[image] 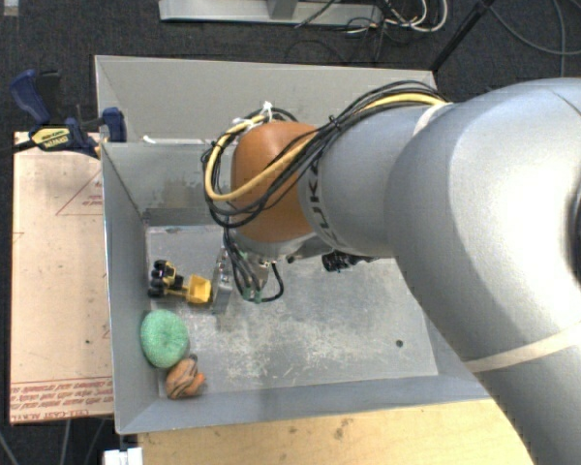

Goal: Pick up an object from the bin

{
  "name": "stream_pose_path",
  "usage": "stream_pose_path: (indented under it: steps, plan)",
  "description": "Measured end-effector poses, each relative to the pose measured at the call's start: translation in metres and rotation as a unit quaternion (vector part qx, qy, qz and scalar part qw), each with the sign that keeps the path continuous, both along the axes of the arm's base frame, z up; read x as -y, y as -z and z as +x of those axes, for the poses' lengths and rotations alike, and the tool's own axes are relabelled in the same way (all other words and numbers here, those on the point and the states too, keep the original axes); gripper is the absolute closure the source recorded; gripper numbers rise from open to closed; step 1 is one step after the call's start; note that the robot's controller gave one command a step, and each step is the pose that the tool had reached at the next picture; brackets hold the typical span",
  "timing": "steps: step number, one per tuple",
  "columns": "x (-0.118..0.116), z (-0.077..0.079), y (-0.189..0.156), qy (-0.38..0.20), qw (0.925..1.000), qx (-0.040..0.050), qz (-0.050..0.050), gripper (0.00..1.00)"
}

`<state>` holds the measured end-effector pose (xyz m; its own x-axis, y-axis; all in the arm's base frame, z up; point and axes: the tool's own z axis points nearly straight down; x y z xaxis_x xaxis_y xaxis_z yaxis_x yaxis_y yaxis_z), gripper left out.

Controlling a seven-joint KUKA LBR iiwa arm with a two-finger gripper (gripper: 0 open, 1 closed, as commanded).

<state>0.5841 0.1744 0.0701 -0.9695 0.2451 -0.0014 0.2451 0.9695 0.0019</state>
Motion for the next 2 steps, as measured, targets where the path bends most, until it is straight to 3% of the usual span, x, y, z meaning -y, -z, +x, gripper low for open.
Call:
stream_pose_path:
  steps: [1, 2]
  plan:
    - [0.043, -0.019, -0.013, -0.030, 0.9995, -0.0015, 0.000, 1.00]
    - [0.023, -0.026, -0.042, -0.088, 0.9961, -0.0005, -0.001, 0.00]
